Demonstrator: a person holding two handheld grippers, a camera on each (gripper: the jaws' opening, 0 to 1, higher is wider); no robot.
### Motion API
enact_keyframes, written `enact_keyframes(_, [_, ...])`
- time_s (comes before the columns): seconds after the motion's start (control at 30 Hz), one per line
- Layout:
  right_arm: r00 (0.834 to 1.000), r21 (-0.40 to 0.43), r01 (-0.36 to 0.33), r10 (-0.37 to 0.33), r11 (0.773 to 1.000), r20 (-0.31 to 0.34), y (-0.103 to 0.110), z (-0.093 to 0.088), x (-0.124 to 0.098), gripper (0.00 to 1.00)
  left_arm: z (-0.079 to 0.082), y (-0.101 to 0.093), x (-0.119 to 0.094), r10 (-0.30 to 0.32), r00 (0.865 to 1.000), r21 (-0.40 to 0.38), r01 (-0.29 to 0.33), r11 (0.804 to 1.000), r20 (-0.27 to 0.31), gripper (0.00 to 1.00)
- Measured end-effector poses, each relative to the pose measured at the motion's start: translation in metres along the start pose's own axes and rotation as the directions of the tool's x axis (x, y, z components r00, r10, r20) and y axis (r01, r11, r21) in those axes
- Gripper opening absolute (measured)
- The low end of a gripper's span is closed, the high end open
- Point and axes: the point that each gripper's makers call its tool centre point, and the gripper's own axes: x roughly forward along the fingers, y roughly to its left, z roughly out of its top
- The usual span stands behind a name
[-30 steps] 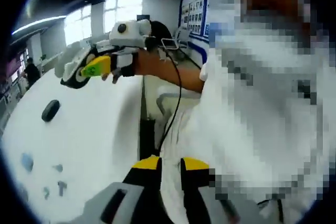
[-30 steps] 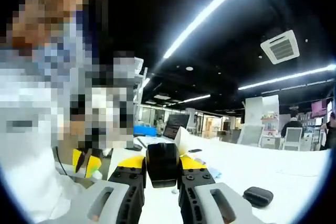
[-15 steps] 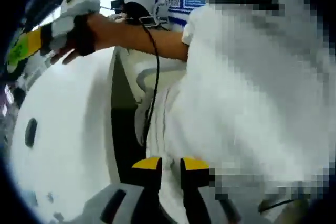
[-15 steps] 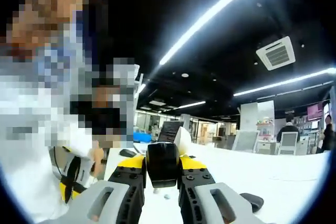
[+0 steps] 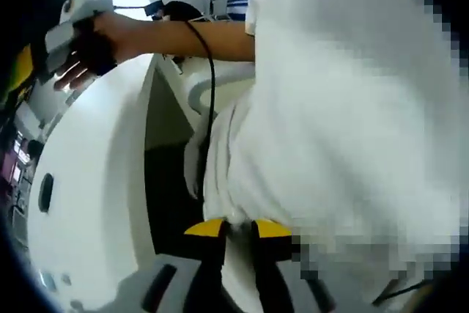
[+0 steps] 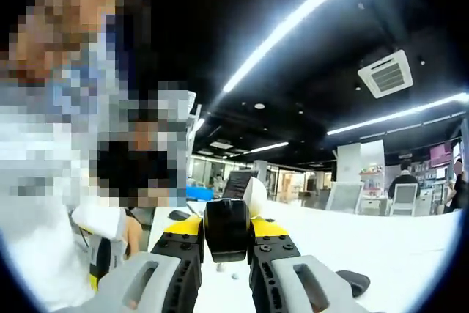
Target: Pick up the earbuds from the table and place the earbuds into the earbud case
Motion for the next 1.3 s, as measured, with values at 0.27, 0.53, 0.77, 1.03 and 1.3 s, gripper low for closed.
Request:
enact_keyframes(0.27, [1.000, 0.005, -0.005, 0.005, 1.000, -0.009, 0.001, -0.003, -0.001, 0.22, -0.001, 0.004, 0.008, -0.040, 0.999, -0.048, 0.041, 0.998, 0.029, 0.13])
enact_keyframes(0.53, [1.000, 0.009, 0.001, -0.001, 1.000, 0.003, -0.002, 0.001, -0.002, 0.22, 0.006, 0.012, -0.005, -0.045, 0.990, -0.175, 0.068, 0.982, 0.133, 0.10])
enact_keyframes(0.77, [1.000, 0.006, 0.000, 0.000, 1.000, 0.007, -0.001, 0.004, -0.003, 0.22, 0.046, 0.029, -0.048, 0.010, 0.941, -0.275, 0.088, 0.958, 0.339, 0.10])
enact_keyframes(1.03, [1.000, -0.001, 0.018, -0.018, 1.000, 0.021, -0.002, 0.009, -0.006, 0.22, 0.026, 0.122, -0.132, 0.332, 0.830, -0.508, -0.068, 0.858, 0.449, 0.11])
enact_keyframes(1.3, [0.999, 0.004, 0.041, -0.041, 0.999, 0.013, -0.010, 0.006, -0.007, 0.22, -0.054, 0.175, -0.123, 0.501, 0.835, -0.733, -0.191, 0.653, 0.229, 0.11])
